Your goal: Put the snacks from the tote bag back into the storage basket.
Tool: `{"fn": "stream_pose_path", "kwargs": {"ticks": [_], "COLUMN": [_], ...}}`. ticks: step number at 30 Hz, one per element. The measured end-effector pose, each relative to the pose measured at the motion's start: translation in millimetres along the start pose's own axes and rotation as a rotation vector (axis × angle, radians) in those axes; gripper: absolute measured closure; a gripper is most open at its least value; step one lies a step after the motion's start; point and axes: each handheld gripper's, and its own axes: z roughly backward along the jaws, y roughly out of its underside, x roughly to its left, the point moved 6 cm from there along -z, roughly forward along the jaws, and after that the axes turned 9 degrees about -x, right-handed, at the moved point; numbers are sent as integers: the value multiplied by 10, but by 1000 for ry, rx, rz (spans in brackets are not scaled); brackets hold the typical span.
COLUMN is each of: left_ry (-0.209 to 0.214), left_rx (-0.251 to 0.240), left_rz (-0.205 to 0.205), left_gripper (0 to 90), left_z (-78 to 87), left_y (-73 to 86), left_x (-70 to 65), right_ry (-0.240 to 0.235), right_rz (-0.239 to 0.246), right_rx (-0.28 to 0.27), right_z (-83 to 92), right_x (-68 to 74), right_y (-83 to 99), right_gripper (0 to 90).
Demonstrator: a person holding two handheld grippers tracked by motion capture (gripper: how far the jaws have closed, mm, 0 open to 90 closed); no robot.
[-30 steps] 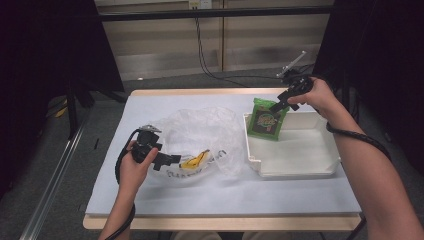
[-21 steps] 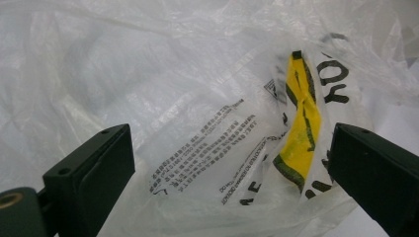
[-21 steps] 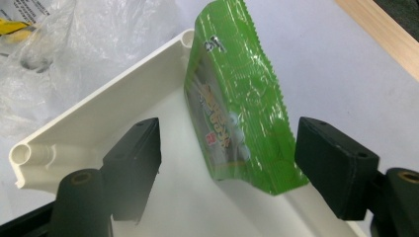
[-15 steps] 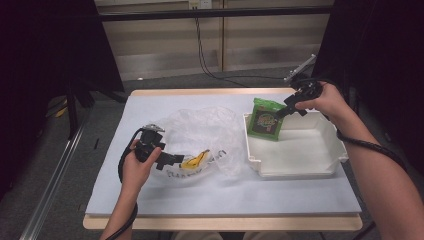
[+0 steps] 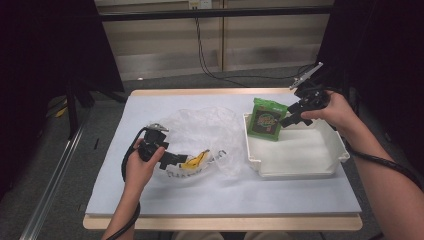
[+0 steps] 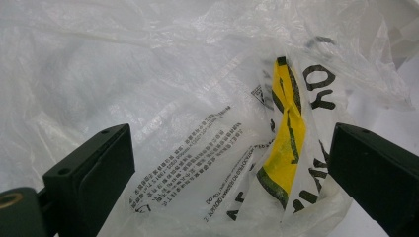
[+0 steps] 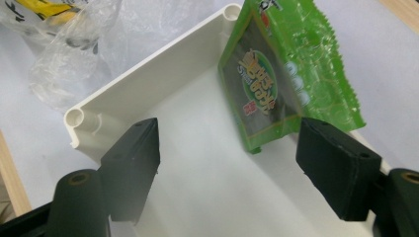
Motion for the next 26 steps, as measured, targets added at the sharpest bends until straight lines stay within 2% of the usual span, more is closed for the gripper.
{"fn": "stream_pose_path", "kwargs": {"ticks": [4,5,8,23,25,26], "left_ry": [-2,-5,-1,-1,3,3], "left_rx": [12,5,6,18,15,25], "left_rz": [-17,-5,-1,-8,0,-9], "left_gripper": [39,39,39,39,39,39], "left_z": [-15,-27,-37,-54,-48,-38], "left_y": [-5,-7,-8,12,21,28], "left_x": [-3,-15,-19,-10,-5,6], "right_ry": [-10,-9,-10,-12,-27,-29], "right_rz": [5,6,1,27,19,11], "right_rx": [-5,-8,-7,-12,-24,-23], "right_z": [-7,-9,-18,-77,-104,-121], "right_x": [55,64,82,247,283,304], "right_y": [67,84,136,360,388,409], "right_gripper": [246,246,245,211,206,193]}}
